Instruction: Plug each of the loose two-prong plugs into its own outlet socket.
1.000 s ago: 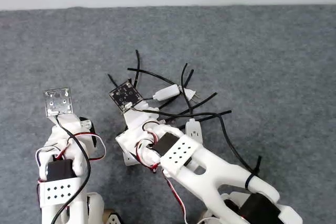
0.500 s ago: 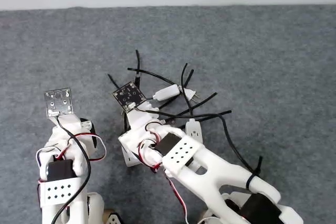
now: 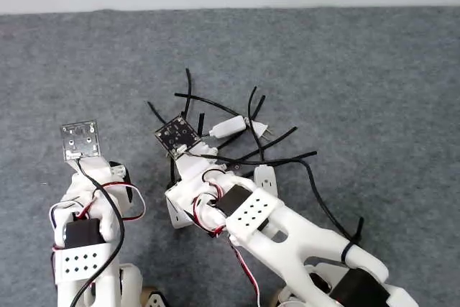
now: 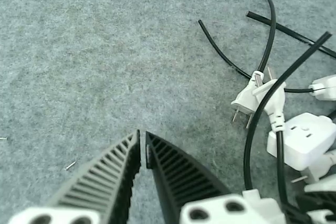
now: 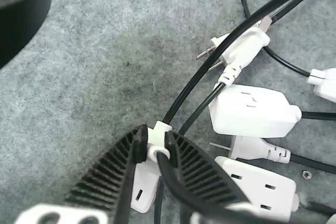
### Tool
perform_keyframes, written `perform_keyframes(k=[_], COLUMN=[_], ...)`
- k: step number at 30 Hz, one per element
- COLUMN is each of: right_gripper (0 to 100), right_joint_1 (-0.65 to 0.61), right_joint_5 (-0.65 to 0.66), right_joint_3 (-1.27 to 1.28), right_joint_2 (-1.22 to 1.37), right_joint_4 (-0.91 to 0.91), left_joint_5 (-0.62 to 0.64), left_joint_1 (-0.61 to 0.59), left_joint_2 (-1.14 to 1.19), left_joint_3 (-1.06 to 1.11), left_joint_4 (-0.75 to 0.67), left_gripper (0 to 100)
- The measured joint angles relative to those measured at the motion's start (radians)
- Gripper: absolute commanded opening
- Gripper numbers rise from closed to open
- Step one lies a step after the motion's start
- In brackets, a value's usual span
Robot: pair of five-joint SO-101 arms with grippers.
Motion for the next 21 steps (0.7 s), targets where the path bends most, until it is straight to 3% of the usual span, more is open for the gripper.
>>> perform_keyframes(k=[21], right_gripper=[0.8], right_joint_1=[-0.057], right_joint_5=[0.176], right_joint_3=[0.02], right_joint_2=[0.018], right_joint_4=[0.0], left_joint_5=[0.0], left_joint_1=[-0.002], left_joint_2=[0.0], left_joint_3=[0.0], left_joint_4=[0.0], left_gripper=[1])
